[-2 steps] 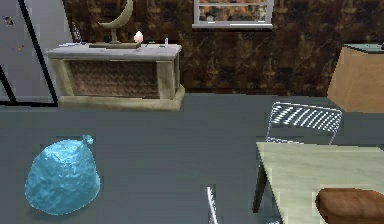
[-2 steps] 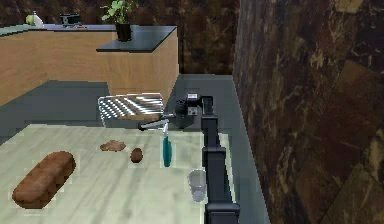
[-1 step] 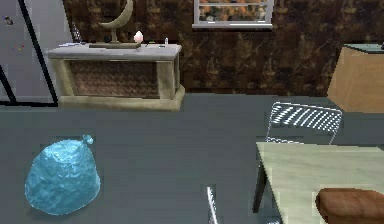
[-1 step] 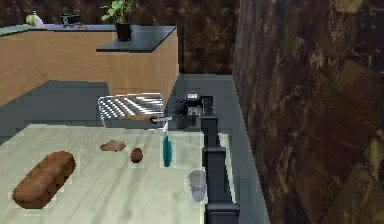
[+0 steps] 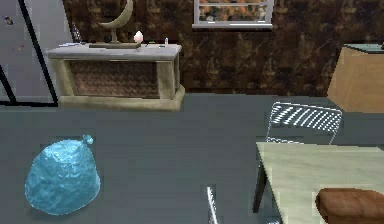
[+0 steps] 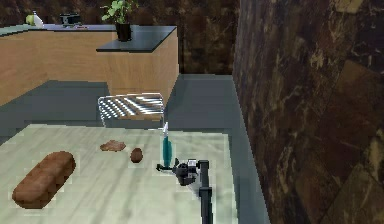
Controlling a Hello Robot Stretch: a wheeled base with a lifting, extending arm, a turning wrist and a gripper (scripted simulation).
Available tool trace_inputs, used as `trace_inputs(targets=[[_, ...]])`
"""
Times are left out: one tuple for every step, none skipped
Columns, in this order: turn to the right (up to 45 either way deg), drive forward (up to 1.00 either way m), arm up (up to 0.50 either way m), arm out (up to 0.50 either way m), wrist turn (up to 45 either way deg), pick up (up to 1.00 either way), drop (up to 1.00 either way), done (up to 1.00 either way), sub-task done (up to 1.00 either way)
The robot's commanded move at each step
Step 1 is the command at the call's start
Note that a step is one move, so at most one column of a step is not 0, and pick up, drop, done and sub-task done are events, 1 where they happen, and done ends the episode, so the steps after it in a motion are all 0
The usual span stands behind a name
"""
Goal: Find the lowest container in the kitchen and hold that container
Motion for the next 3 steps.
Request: trace_inputs(targets=[[0.0, 0.00, 0.00, 0.00, 0.0, 1.00, 0.00, 0.00, 0.00], [0.0, 0.00, 0.10, 0.00, 0.0, 0.00, 0.00, 0.00, 0.00], [0.0, 0.00, 0.00, 0.00, 0.0, 0.00, 0.00, 1.00, 0.00]])
